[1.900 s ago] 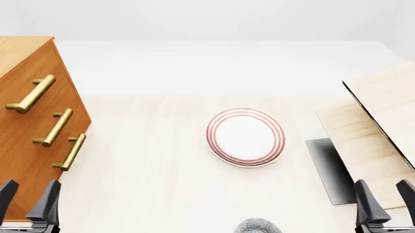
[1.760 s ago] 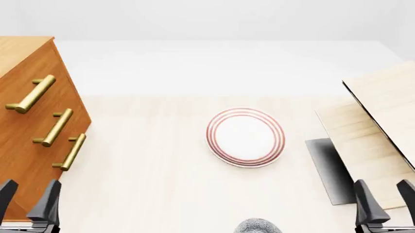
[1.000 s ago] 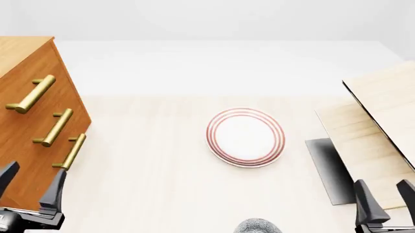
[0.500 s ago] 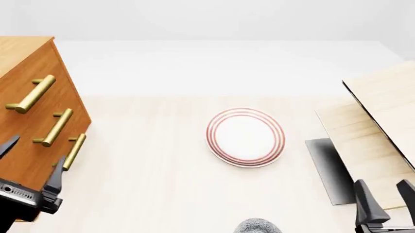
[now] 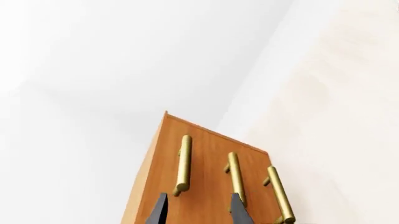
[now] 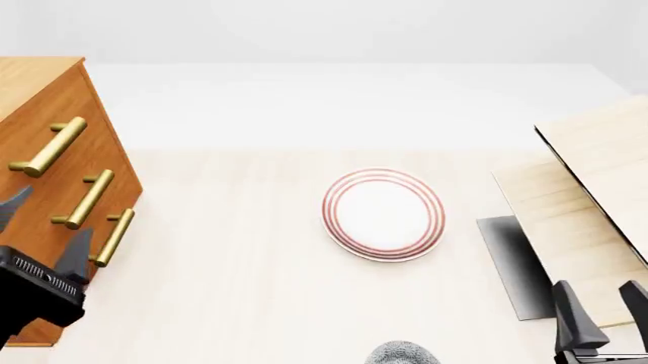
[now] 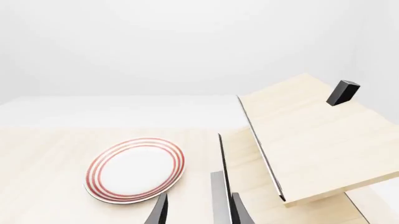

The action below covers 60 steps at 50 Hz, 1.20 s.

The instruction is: Open the top drawer of the cabinet and put the bowl in it.

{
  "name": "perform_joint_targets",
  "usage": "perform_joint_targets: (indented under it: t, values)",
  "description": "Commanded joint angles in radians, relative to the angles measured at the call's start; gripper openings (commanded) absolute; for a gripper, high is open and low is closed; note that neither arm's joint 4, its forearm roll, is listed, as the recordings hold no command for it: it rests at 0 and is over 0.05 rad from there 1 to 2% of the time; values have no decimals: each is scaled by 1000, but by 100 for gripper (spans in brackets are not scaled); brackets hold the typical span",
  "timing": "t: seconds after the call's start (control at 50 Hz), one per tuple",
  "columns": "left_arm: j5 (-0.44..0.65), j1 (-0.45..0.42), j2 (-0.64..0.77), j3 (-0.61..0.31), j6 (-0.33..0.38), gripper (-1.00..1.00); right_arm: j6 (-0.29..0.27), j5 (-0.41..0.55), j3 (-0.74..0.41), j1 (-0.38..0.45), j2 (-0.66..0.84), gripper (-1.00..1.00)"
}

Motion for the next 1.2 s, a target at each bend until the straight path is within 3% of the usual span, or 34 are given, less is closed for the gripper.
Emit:
perform_joint_targets:
  t: [0.02, 0.28, 1.2]
  values:
    - [-85, 19, 80, -6, 138, 100, -1, -1, 0, 0, 0, 100]
    - [-188, 46, 201, -10, 217, 100, -1, -1, 0, 0, 0, 100]
    - [-356, 172, 517, -147, 289, 100, -1, -1, 0, 0, -1, 100]
